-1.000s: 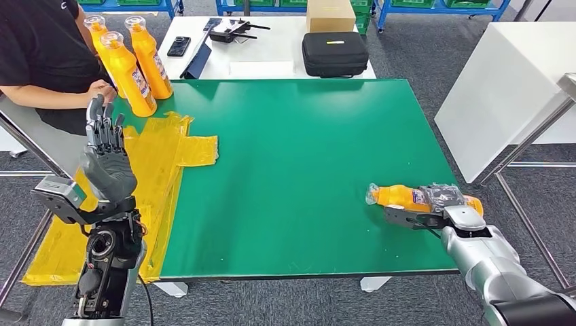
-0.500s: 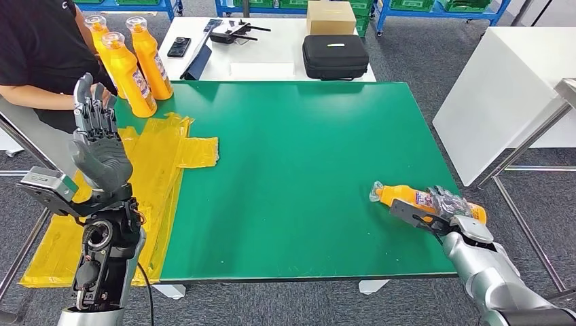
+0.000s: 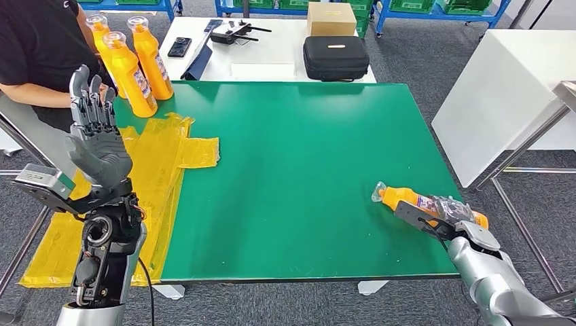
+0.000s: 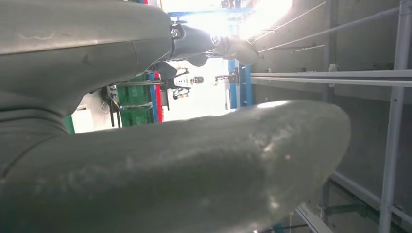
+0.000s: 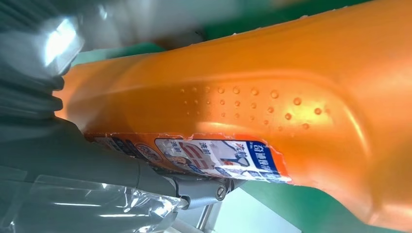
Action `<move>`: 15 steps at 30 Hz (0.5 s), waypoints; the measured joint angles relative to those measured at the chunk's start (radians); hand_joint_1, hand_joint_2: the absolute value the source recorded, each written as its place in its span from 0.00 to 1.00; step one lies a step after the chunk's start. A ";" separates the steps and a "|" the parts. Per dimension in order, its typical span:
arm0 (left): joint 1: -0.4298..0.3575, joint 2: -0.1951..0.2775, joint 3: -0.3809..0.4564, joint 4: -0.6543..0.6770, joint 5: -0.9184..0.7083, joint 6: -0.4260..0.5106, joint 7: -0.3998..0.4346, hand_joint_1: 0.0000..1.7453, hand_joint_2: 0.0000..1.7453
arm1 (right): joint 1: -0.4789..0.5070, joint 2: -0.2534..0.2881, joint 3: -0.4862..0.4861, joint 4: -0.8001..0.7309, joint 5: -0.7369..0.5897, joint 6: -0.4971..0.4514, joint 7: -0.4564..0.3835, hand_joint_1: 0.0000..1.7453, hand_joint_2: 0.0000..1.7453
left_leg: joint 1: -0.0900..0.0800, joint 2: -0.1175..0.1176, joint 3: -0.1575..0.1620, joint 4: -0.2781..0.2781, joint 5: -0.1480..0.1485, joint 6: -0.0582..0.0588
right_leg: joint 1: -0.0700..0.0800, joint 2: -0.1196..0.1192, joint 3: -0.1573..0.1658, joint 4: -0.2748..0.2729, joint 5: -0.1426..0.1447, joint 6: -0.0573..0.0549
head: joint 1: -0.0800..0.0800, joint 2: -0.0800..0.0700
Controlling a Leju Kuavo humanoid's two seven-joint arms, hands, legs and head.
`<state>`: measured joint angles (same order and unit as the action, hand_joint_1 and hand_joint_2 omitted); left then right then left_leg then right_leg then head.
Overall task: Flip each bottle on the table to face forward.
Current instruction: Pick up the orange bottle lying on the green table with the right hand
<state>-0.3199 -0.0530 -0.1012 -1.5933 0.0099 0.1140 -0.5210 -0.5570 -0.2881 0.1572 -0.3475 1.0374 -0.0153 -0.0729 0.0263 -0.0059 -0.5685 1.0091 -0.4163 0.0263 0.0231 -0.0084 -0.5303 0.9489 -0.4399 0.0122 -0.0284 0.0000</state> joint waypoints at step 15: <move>0.002 0.000 -0.005 -0.009 -0.001 0.009 -0.011 0.00 0.00 | 0.015 0.007 -0.034 -0.008 -0.010 0.001 -0.006 1.00 1.00 | 0.004 -0.001 0.003 0.000 -0.002 0.001 | 0.003 0.000 0.008 -0.007 0.000 0.000 | 0.000 0.000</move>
<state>-0.3174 -0.0530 -0.1060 -1.6019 0.0090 0.1227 -0.5316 -0.5417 -0.2811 0.1236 -0.3556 1.0272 -0.0141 -0.0789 0.0305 -0.0073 -0.5655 1.0091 -0.4184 0.0275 0.0264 -0.0087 -0.5224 0.9421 -0.4398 0.0122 -0.0282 0.0000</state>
